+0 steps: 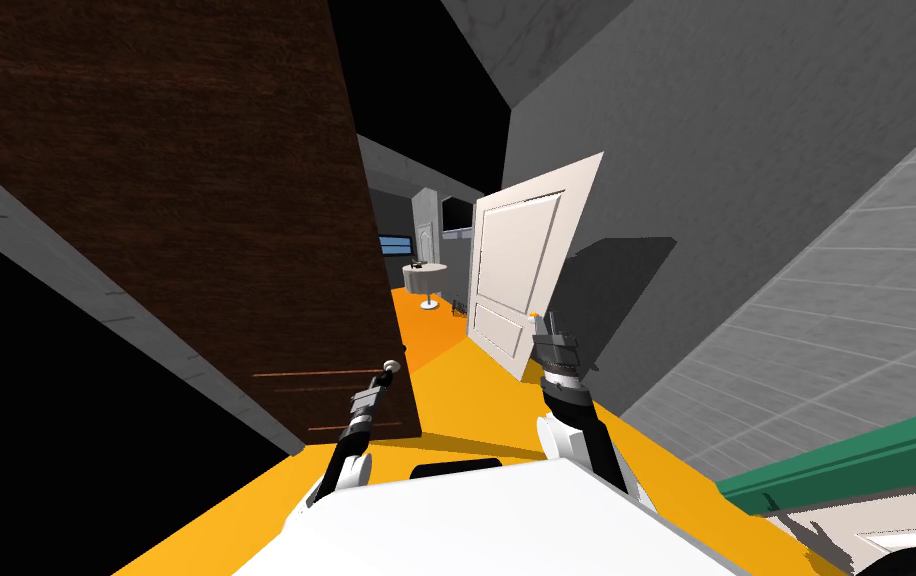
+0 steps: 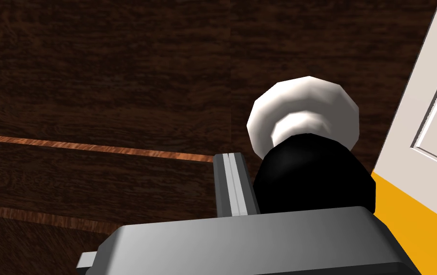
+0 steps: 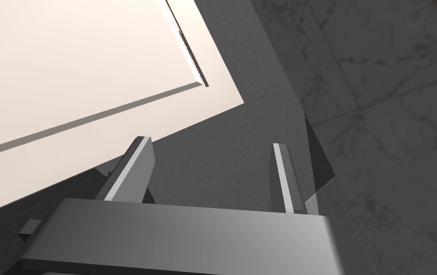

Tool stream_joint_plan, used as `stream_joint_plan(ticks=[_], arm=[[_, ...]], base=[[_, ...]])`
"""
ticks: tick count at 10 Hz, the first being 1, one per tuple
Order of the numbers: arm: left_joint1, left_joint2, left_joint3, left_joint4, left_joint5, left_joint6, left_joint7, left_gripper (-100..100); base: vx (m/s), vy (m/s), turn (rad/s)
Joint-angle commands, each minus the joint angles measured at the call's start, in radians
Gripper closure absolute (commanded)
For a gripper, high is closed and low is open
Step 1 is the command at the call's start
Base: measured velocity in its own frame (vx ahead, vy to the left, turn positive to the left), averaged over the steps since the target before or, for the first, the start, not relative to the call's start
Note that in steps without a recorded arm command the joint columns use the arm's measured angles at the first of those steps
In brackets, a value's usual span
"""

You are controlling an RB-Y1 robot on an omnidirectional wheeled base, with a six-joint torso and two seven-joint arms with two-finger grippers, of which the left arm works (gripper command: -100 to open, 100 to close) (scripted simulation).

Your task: Pull the door open

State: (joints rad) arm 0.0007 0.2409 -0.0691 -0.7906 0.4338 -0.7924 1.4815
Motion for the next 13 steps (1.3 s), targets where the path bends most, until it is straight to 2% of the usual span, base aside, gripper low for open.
stream_joint_plan(ticks=[1, 13], arm=[[-0.009, -0.028, -0.028, 0.015, -0.011, 0.000, 0.003, -100], [-0.009, -0.027, -0.036, 0.013, -0.016, 0.003, 0.007, -100]], base=[[-0.040, 0.003, 0.013], [-0.011, 0.008, -0.004]])
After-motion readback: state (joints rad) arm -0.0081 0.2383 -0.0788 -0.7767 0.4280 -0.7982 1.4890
